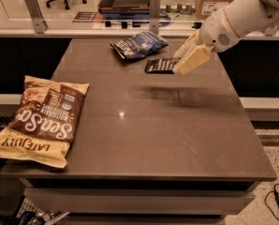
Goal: Move rxbar chocolate near brown chip bag
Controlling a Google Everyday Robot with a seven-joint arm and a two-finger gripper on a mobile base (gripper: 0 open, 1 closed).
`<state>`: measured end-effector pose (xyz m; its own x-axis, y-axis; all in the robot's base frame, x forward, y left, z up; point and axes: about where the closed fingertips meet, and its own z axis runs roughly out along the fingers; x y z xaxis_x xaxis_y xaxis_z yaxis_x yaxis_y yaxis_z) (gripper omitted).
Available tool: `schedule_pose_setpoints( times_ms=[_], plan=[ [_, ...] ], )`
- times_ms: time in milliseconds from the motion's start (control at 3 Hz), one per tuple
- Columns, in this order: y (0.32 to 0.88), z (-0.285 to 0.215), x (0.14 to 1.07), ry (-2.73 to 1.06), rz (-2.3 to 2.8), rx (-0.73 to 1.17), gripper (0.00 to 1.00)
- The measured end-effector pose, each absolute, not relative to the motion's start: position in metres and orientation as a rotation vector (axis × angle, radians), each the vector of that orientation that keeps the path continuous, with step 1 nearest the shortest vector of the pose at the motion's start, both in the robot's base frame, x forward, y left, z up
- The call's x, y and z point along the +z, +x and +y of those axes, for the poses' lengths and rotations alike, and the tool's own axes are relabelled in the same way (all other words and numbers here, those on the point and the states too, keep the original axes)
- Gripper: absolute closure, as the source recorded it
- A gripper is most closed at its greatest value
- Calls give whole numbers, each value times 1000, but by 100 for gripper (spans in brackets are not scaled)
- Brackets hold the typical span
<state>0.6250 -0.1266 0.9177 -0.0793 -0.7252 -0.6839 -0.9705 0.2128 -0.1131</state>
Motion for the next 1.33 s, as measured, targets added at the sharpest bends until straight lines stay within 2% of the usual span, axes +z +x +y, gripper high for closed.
schedule_pose_setpoints(
  times_ms=[1333],
  plan=[
    [567, -69, 894, -1536, 1847, 525, 100]
  ],
)
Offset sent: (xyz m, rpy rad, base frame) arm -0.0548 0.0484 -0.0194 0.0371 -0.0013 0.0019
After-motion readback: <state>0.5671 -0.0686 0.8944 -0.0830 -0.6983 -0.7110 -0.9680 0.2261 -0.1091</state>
